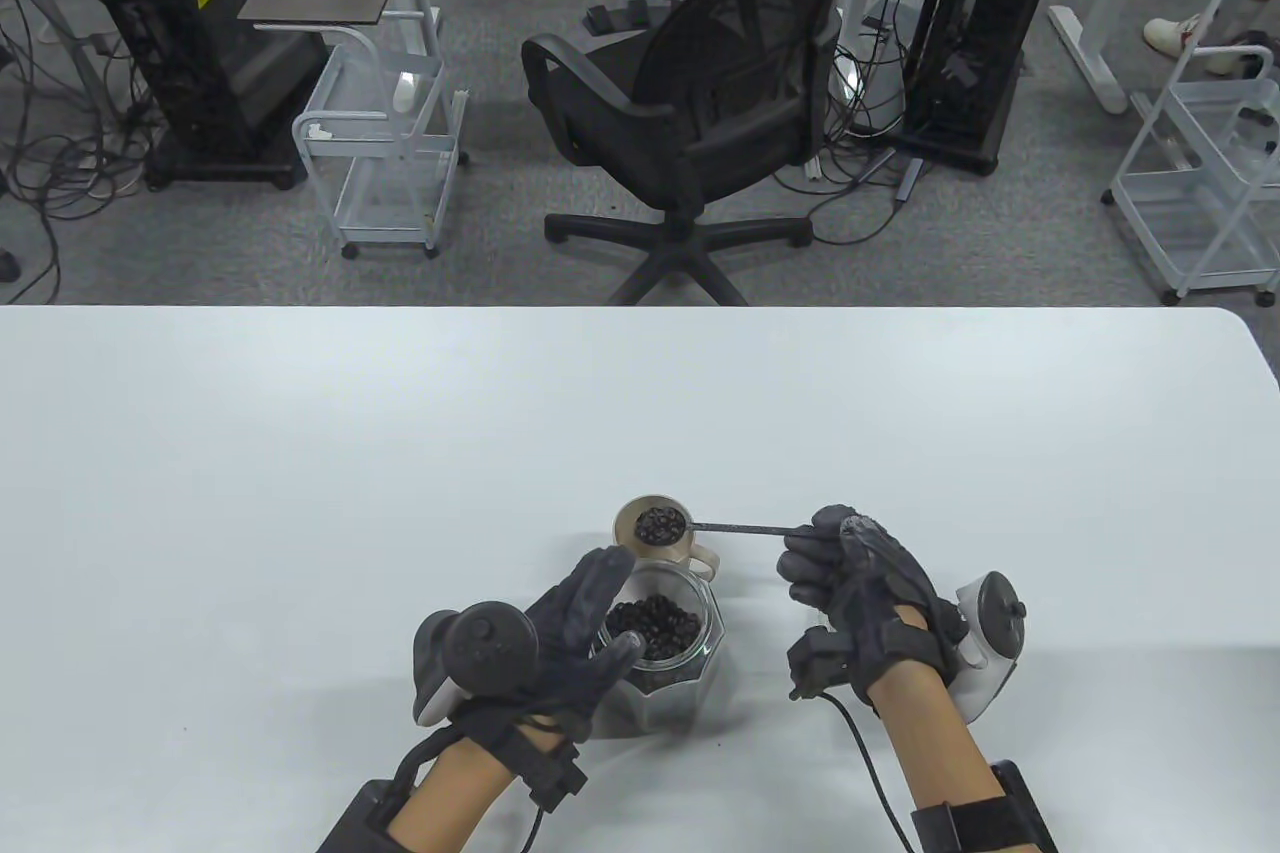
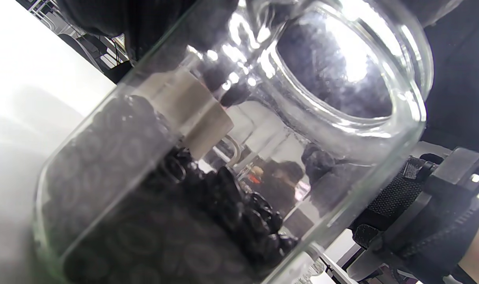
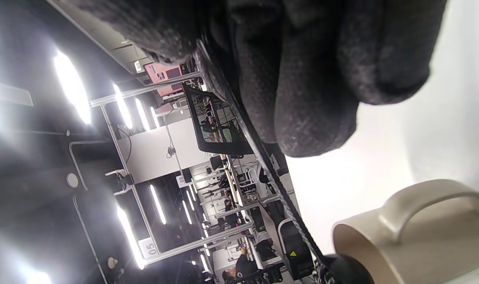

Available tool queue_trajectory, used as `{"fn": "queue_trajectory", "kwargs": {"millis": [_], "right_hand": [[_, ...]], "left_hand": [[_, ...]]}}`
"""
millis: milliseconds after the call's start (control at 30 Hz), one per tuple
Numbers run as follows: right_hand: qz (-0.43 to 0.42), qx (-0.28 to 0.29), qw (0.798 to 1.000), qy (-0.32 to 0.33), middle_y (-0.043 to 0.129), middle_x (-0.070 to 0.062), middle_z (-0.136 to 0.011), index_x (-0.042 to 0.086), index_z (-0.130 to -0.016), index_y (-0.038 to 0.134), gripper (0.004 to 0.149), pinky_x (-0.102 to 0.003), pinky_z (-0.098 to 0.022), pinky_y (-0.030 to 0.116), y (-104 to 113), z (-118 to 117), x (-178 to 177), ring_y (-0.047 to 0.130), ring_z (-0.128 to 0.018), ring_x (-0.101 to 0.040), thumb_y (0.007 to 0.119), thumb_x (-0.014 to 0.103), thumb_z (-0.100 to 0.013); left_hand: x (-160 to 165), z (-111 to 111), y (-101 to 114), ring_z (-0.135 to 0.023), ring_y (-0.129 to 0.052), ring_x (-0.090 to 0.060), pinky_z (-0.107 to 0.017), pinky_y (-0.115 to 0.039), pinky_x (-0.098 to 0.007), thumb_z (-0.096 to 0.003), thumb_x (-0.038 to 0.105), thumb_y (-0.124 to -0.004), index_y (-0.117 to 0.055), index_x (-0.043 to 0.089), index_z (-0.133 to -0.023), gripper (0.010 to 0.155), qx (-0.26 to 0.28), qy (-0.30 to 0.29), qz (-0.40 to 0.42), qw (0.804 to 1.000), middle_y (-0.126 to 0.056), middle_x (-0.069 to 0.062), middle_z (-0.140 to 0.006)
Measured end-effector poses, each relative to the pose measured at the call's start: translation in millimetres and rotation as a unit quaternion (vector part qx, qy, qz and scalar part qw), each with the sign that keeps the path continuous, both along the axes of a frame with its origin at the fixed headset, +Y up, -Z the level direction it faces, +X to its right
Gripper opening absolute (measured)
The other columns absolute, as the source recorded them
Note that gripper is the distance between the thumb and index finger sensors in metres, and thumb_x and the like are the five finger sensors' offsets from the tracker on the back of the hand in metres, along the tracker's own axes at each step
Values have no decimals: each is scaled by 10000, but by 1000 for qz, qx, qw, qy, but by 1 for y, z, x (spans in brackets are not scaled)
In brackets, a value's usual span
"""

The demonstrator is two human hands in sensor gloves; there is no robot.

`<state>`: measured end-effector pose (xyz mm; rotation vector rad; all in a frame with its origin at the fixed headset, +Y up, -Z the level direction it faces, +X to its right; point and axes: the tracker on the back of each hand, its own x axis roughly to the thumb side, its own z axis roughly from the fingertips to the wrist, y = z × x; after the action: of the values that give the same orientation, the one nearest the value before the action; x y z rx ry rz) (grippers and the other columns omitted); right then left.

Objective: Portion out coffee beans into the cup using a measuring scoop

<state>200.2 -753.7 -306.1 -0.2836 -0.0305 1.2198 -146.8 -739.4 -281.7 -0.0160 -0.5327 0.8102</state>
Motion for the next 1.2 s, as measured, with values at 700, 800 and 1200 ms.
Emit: {"fn": "queue_trajectory", "kwargs": {"millis": [700, 800, 1200], "right_hand": [[321, 209, 918, 100, 863, -265, -813, 115, -909, 790, 440, -596, -448, 786, 41, 0, -38, 983, -628, -524, 766, 305, -512], [331, 219, 911, 108, 860, -266, -816, 116, -911, 789, 441, -597, -450, 785, 42, 0, -39, 982, -633, -523, 767, 304, -512], [227, 239, 944, 8, 864, -252, -811, 113, -900, 784, 433, -593, -453, 786, 62, 11, -16, 985, -631, -509, 754, 320, -521]], "left_hand": [[0, 0, -1, -998, -682, -532, -688, -533, -675, -463, 749, -540, -361, 250, -1147, 865, -3, 0, 0, 1000, -479, -205, -1178], [0, 0, -1, -994, -686, -533, -685, -536, -676, -462, 746, -544, -367, 248, -1145, 864, -2, 1, 2, 1000, -486, -207, -1174], [0, 0, -1, -996, -685, -531, -688, -535, -674, -463, 746, -542, -364, 248, -1146, 863, -1, 0, 0, 1000, -483, -208, -1175]]}}
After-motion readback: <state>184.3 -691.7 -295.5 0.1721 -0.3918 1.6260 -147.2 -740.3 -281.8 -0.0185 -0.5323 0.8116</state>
